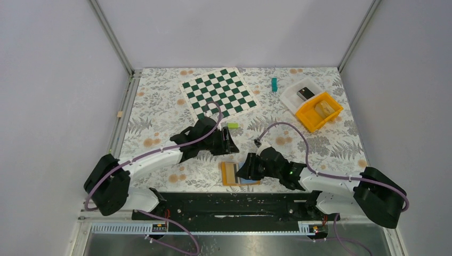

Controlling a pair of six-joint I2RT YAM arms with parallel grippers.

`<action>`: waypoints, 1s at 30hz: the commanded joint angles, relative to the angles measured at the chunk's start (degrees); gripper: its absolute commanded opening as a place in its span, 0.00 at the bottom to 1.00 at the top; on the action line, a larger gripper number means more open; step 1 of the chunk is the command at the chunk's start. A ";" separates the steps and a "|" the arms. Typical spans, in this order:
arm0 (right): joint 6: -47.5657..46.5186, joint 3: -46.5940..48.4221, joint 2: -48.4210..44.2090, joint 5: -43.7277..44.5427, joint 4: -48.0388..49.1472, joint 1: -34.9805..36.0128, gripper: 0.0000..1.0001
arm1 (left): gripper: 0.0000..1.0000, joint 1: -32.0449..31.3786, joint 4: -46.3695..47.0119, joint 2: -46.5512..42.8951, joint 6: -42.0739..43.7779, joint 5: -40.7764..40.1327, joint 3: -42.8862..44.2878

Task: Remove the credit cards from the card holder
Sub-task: Remove the credit card from the card holder.

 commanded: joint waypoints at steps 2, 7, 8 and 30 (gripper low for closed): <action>-0.29 2.91 4.09 0.45 4.86 0.41 0.39 | 0.44 -0.12 -3.83 -6.41 0.43 -5.52 -6.49; -0.56 3.38 7.89 2.08 5.21 0.35 0.38 | 0.40 -0.27 -0.57 -7.30 -1.07 -3.27 -11.17; -0.56 3.30 8.35 2.66 5.16 0.31 0.38 | 0.40 -0.31 -0.18 -7.07 -1.10 -2.86 -11.63; 1.17 -0.03 7.72 3.73 6.15 -0.56 0.37 | 0.38 -0.91 2.52 -3.97 -1.18 -2.42 -15.05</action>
